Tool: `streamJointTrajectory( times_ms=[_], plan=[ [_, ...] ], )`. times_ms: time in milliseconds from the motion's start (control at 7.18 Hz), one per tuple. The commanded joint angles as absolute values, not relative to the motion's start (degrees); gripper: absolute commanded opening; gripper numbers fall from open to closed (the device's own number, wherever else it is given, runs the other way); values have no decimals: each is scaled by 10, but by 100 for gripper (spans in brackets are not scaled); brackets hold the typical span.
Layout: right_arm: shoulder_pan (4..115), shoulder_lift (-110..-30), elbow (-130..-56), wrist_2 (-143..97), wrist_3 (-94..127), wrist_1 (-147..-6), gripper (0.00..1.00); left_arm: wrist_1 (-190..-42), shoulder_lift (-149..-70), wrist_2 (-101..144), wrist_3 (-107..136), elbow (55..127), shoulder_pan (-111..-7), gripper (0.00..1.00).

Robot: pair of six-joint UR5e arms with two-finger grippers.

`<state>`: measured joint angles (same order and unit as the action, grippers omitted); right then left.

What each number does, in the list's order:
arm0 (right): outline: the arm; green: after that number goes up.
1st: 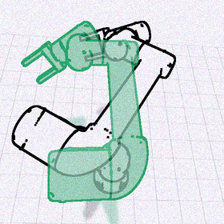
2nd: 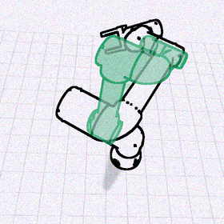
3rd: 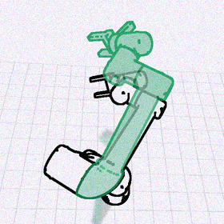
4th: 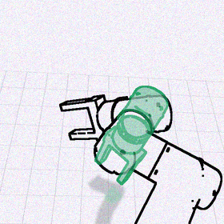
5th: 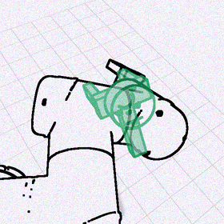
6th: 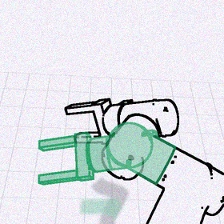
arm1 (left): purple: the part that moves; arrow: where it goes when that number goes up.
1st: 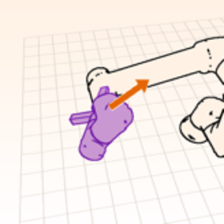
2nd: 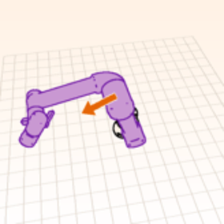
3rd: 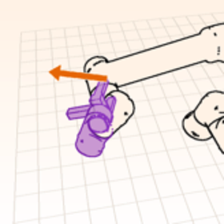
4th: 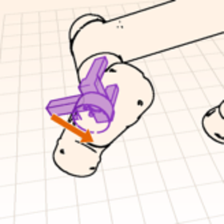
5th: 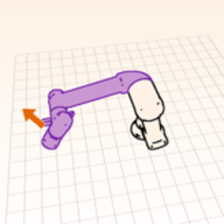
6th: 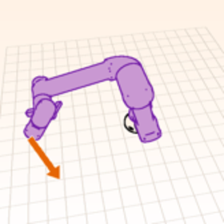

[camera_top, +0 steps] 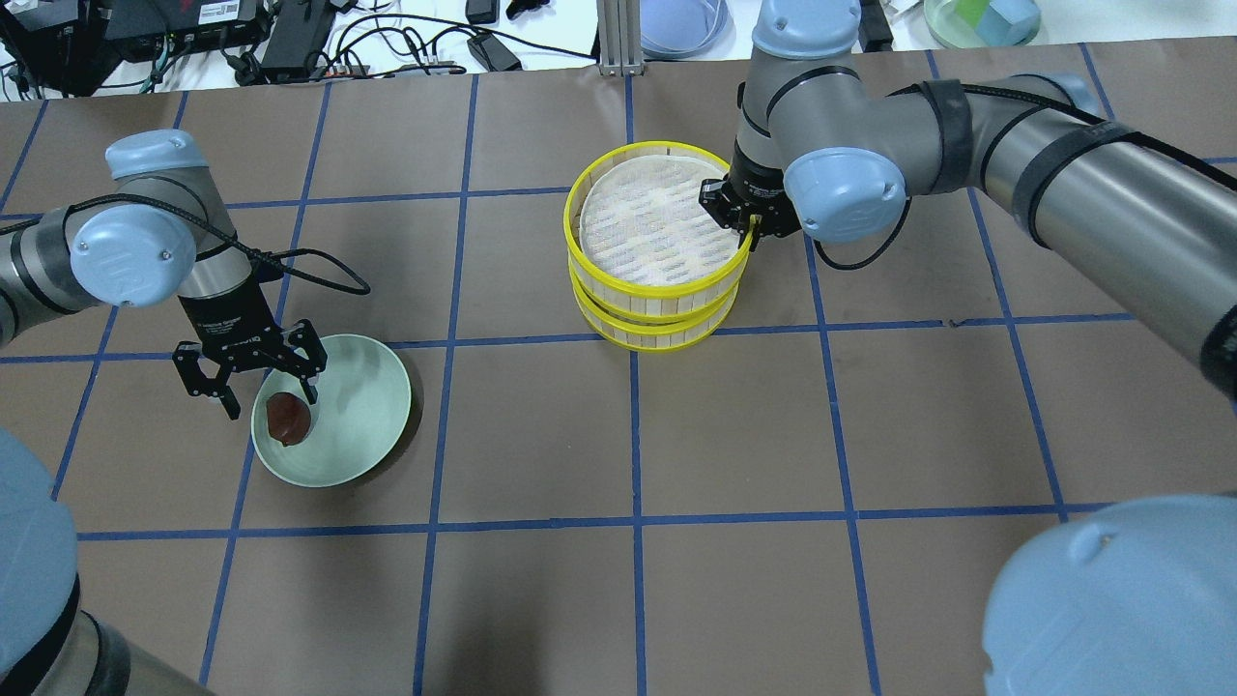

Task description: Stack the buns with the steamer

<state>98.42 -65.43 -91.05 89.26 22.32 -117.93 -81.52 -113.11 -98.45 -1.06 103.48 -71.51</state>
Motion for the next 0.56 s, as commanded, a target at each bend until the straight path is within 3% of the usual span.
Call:
streamJointTrajectory(
  times_ms=[0,139,418],
  plan=[
    [985,-649,-911,893,223,-1192,0,-808,-1144,-957,20,1035,-715,87],
    [985,-648,-911,893,223,-1193,0,-807,-1148,-955,42,1034,-715,81],
    [985,-644,-911,892,224,-1196,0,-809,-1147,-956,44,1034,-717,20]
  ],
)
